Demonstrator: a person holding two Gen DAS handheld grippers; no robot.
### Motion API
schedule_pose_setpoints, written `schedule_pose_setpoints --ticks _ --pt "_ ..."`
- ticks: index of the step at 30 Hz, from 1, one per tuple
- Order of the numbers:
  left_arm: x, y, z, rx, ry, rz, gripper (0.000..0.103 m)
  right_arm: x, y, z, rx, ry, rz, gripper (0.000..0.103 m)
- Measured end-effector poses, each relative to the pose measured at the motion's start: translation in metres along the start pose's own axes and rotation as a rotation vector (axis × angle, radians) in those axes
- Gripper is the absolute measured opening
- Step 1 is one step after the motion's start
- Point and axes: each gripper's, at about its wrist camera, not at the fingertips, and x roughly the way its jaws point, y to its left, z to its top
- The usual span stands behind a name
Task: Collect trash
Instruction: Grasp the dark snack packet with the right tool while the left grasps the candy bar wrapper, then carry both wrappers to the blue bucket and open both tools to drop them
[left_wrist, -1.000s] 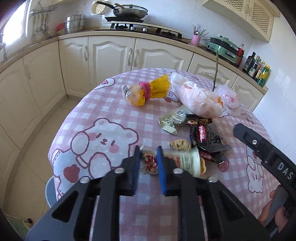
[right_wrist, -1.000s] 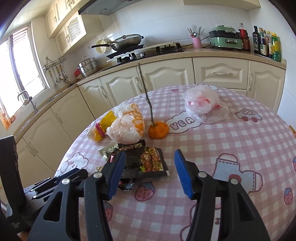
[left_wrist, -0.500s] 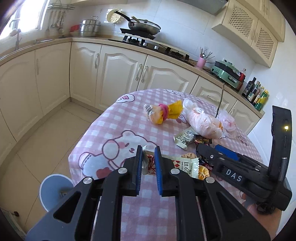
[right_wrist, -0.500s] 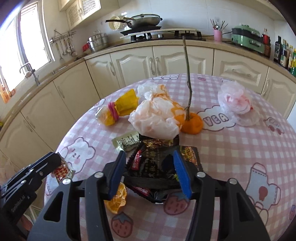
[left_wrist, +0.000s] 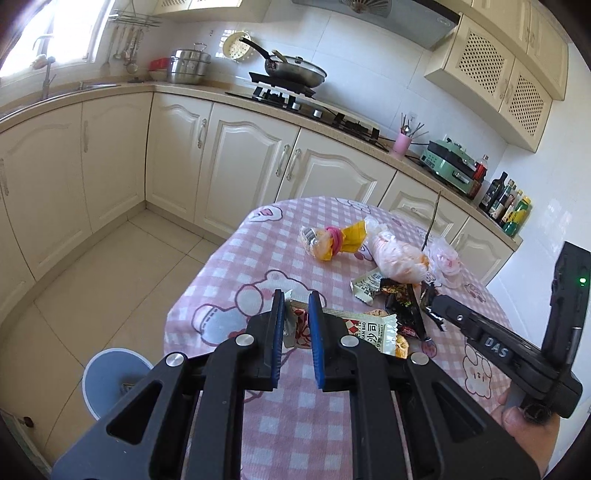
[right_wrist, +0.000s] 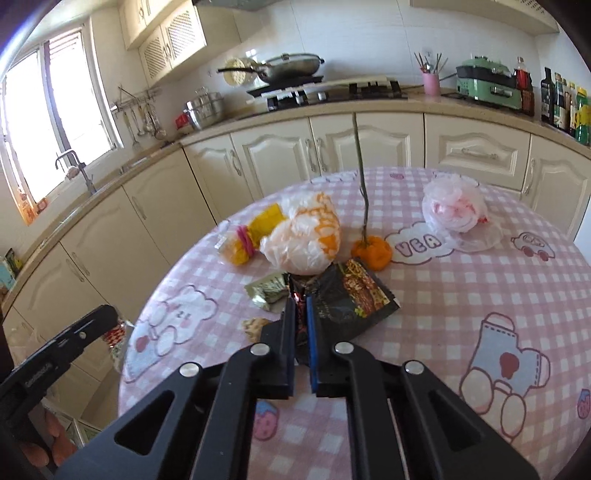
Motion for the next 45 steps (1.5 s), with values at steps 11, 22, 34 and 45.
schedule_pose_setpoints --ticks 11,22,34,45 --pt "-0.044 0.036 0.001 -0.035 -0.067 0.046 0.012 -0.039 0.087 0.002 -0.125 -0.067 0.15 0.006" --pt "-0.074 0.137 -0.014 -0.147 -0.071 0.236 0.012 0.005 0.214 -0.026 -0.261 0.047 0.361 0.006" --pt "-0.052 0.241 -0.037 -0.277 0.023 0.429 0.012 0.111 0.309 -0.083 -0.335 0.29 0.469 0.006" --pt "-0.024 0.272 -0.046 -0.285 0.082 0.471 0.012 0.174 0.335 -0.095 -0.36 0.319 0.458 0.021"
